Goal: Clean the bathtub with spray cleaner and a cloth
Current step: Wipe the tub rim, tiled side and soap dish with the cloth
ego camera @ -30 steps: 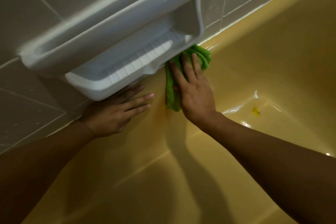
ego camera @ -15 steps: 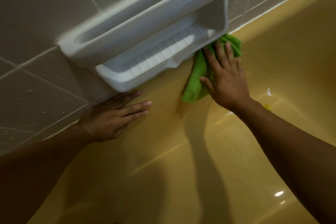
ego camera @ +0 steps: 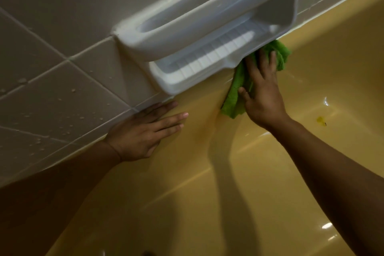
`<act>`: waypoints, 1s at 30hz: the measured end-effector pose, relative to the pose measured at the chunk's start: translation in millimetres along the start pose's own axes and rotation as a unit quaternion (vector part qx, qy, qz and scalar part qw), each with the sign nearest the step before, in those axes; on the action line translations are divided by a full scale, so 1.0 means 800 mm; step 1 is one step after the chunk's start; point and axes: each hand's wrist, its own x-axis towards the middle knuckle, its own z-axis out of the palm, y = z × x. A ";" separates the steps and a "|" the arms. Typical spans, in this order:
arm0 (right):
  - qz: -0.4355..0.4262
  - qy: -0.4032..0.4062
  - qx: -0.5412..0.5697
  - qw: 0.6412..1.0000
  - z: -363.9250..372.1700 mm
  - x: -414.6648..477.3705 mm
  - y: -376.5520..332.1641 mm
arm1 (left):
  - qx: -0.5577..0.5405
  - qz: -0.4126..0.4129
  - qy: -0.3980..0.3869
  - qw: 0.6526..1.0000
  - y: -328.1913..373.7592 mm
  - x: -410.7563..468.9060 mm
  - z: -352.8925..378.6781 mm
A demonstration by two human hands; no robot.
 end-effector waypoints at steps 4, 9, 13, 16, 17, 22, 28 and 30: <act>-0.041 0.022 -0.020 0.999 0.037 -0.029 -0.035 | 0.004 0.000 0.007 1.000 0.002 -0.011 0.001; -0.100 -0.014 -0.055 0.993 0.074 -0.063 -0.073 | 0.022 -0.001 -0.004 1.000 0.001 -0.027 0.003; -0.133 -0.040 -0.080 0.987 0.089 -0.079 -0.094 | 0.021 -0.013 0.002 1.000 0.002 -0.041 0.004; -0.143 -0.042 -0.078 0.986 0.096 -0.084 -0.105 | 0.021 -0.023 0.008 0.999 0.004 -0.053 0.006; -0.146 -0.042 -0.077 0.985 0.098 -0.085 -0.107 | 0.024 -0.025 0.008 0.999 0.004 -0.057 0.006; -0.172 -0.043 -0.076 0.981 0.107 -0.092 -0.120 | 0.028 -0.027 0.010 0.999 0.004 -0.071 0.008; -0.195 -0.056 -0.106 0.973 0.120 -0.099 -0.136 | 0.032 -0.025 0.006 0.999 0.004 -0.086 0.010; -0.207 -0.038 -0.116 0.971 0.123 -0.100 -0.139 | 0.029 -0.025 0.003 0.999 0.003 -0.091 0.010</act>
